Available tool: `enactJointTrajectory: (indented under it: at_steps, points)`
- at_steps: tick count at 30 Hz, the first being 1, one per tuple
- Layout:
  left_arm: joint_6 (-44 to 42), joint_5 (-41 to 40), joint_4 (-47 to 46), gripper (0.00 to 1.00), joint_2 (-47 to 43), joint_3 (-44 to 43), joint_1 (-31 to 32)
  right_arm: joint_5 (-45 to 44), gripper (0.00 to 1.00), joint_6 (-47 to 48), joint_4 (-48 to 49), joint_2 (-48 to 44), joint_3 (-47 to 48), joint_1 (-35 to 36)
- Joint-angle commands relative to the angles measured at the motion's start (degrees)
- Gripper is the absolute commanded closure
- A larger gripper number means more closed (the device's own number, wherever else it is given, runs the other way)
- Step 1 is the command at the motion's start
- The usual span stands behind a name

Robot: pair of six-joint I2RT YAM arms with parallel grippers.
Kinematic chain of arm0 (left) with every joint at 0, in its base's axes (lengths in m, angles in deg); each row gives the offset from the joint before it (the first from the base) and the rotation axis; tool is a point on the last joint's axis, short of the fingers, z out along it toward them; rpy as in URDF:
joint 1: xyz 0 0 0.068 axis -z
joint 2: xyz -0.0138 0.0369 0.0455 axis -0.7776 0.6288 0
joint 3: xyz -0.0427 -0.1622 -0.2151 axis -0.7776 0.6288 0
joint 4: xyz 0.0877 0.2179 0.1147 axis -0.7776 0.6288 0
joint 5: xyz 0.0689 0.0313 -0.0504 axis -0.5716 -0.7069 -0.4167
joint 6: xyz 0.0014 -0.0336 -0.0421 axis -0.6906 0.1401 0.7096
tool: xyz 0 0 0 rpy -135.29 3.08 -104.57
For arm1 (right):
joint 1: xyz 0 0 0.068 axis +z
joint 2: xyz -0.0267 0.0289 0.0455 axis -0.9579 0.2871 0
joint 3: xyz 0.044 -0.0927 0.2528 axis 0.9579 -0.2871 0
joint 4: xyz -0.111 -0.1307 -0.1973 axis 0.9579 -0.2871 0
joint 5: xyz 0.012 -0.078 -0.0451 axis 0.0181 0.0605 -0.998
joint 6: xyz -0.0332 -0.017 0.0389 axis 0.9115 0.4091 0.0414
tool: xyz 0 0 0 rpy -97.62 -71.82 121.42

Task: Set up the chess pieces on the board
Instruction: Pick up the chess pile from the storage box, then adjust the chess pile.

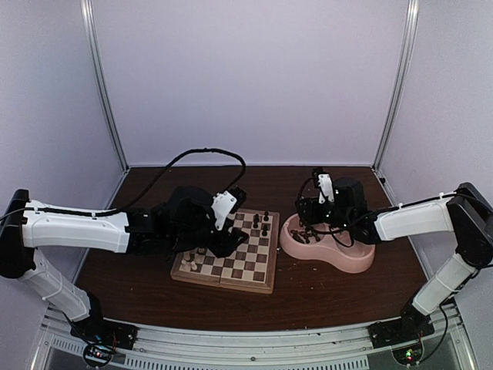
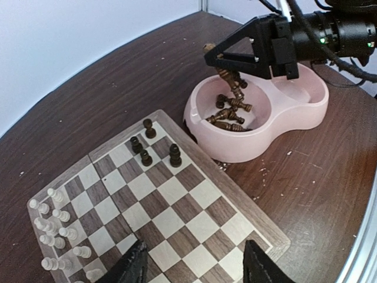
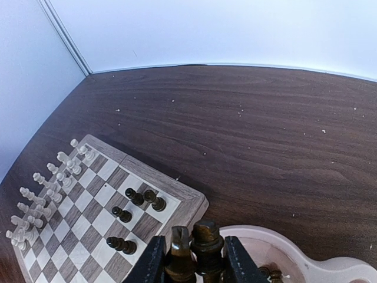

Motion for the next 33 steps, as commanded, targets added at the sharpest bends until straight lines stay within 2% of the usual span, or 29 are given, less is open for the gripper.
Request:
enactJointTrajectory:
  at_steps: [1, 7, 16, 26, 33]
  points:
    - [-0.65, 6.1, -7.03, 0.42, 1.19, 1.44, 0.11, 2.32, 0.73, -3.3, -0.3, 0.19, 1.1, 0.23]
    - [0.48, 10.83, -9.6, 0.43, 4.78, -0.11, 0.12, 8.26, 0.74, -9.74, 1.6, -1.8, -0.14, 0.24]
    - [2.63, 12.25, -12.47, 0.44, 13.62, -5.55, 0.03, 15.2, 0.74, -15.8, 5.86, -0.8, -0.74, 0.54]
    - [4.99, 16.67, -14.85, 0.46, 17.91, -9.55, -0.35, 17.58, 0.73, -18.6, 9.98, 0.82, -1.11, 3.5]
    - [5.8, 15.21, -14.14, 0.5, 19.25, -10.46, -0.5, 18.17, 0.73, -19.82, 13.08, 2.12, -1.02, 6.12]
